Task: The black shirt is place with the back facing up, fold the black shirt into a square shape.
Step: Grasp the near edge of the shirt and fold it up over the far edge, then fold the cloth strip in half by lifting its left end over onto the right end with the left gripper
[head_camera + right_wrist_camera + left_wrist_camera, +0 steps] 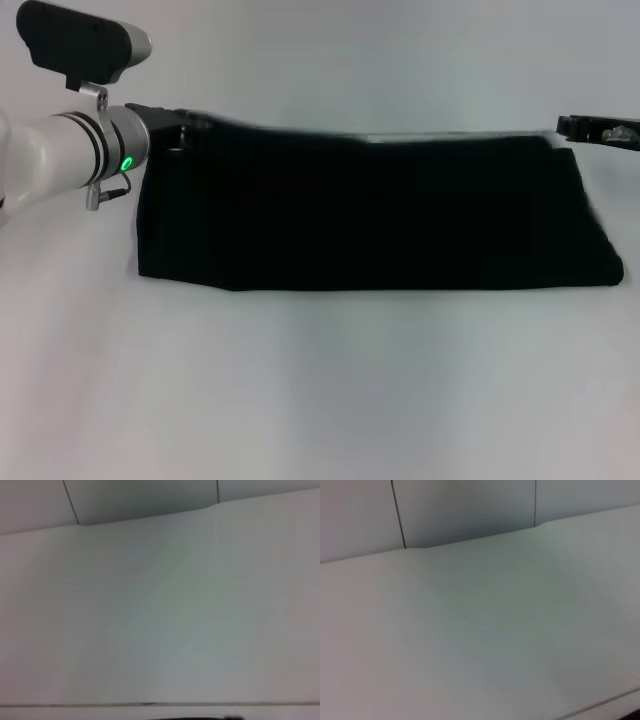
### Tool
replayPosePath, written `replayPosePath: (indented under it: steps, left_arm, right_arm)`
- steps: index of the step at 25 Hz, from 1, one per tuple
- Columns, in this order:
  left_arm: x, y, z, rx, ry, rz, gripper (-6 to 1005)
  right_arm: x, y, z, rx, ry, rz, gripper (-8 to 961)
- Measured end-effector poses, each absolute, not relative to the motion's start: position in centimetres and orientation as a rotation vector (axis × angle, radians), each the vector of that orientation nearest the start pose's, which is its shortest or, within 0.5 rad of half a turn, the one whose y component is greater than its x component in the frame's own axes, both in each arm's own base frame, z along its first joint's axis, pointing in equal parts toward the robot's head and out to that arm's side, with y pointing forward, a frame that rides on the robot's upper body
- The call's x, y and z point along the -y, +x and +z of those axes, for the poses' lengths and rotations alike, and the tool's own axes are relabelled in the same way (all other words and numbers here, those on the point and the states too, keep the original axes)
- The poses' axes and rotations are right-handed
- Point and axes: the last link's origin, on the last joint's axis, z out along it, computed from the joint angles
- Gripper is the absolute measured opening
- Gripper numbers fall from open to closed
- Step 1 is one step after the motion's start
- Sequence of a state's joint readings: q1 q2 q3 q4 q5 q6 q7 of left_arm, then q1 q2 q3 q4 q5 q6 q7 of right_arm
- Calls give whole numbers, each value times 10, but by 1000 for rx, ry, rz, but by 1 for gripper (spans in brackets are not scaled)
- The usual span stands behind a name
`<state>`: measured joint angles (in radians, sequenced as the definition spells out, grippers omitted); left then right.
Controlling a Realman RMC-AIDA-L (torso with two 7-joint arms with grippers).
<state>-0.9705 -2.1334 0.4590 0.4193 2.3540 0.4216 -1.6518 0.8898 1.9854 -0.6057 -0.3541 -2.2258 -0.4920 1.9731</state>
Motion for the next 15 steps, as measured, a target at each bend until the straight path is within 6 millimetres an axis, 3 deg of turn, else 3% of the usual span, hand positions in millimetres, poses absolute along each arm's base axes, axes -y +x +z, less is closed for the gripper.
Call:
replayPosePath:
  steps: [4,9,12,15]
  left_arm:
    - [-489,-231,-4,804,-1960,-205,222]
    - [-493,-234,14,801,-1903,-237,419]
    - [-489,-238,26,830,-1905,-288,552]
    - [-474,-240,36,894,-1986,-384,640]
  right_arm:
    - [-483,282,41,-1137,-1799,323,160]
    - [-481,290,54,-1123,-1758,333,394]
    - [-476,295,63,-1154,-1750,369,639]
    - [-465,301,77,-1213,-1774,437,659]
